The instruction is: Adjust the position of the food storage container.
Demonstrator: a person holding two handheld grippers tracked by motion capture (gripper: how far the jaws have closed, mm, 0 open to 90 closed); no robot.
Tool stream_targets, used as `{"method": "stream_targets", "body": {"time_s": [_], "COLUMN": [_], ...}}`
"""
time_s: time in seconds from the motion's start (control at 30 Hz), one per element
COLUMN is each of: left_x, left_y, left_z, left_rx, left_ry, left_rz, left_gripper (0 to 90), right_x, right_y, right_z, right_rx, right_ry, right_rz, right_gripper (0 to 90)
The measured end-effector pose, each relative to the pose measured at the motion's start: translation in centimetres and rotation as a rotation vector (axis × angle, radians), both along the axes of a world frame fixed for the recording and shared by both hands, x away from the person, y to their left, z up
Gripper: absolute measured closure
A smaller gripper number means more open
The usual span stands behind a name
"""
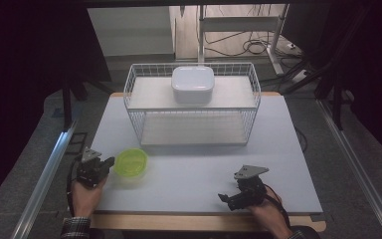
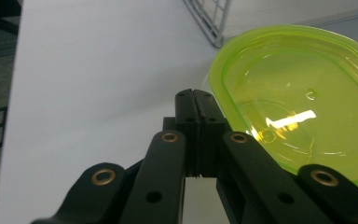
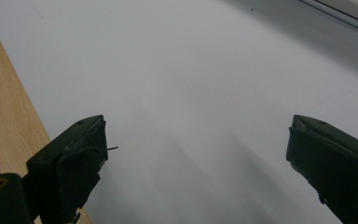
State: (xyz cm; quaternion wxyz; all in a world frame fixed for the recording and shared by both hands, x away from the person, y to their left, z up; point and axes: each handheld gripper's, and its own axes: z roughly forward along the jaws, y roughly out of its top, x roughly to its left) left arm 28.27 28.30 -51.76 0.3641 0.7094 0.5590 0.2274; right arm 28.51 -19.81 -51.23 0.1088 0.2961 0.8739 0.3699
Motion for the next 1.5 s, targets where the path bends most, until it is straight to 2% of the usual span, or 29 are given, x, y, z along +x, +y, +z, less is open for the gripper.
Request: {"method": "stream_targets", "body": {"time_s": [0.23, 0.4, 0.53, 0.63, 0.67, 0.73, 0.8, 0.97, 1.03, 1.3, 1.5], "left_x": [0.1, 0.2, 0.3, 0.5, 0.7, 0.8, 1.3, 1.5, 1.6, 1.8, 2.0], "left_y": [-1.5, -3.2, -3.8, -3.6, -3.4, -3.4, -3.8, -4.3, -4.4, -6.4, -8.5], "left_z": [0.1, 0.2, 0.1, -0.3, -0.7, -0.9, -1.5, -1.7, -1.8, -2.0, -2.0], "left_rx": [-0.012, -0.029, -0.029, -0.052, -0.071, -0.073, -0.085, -0.087, -0.123, -0.124, -0.103], "left_ry": [0.003, 0.012, 0.016, 0.035, 0.055, 0.065, 0.084, 0.095, 0.108, 0.124, 0.126], "left_rz": [-0.042, -0.097, -0.119, -0.124, -0.127, -0.13, -0.157, -0.19, -0.205, -0.275, -0.327], "left_gripper": [89.9, 89.8, 89.5, 89.0, 88.9, 88.9, 88.9, 89.0, 88.9, 88.9, 88.9], "right_x": [0.0, 0.0, 0.0, 0.0, 0.0, 0.0, 0.0, 0.0, 0.0, 0.1, 0.1], "right_y": [0.1, 0.2, 0.2, 0.2, 0.2, 0.2, 0.2, 0.2, 0.2, 0.4, 0.5], "right_z": [-0.1, -0.2, -0.2, -0.2, -0.2, -0.2, -0.2, -0.2, -0.3, -0.3, -0.4], "right_rx": [-0.007, -0.014, -0.018, -0.021, -0.021, -0.022, -0.024, -0.025, -0.023, -0.03, -0.034], "right_ry": [0.005, 0.005, 0.005, 0.004, 0.004, 0.005, 0.006, 0.006, 0.01, 0.009, 0.011], "right_rz": [0.003, 0.008, 0.01, 0.011, 0.011, 0.011, 0.016, 0.017, 0.015, 0.014, 0.019], "right_gripper": [5.6, 5.6, 5.7, 5.7, 5.8, 5.9, 5.9, 6.0, 6.0, 6.0, 6.1]}}
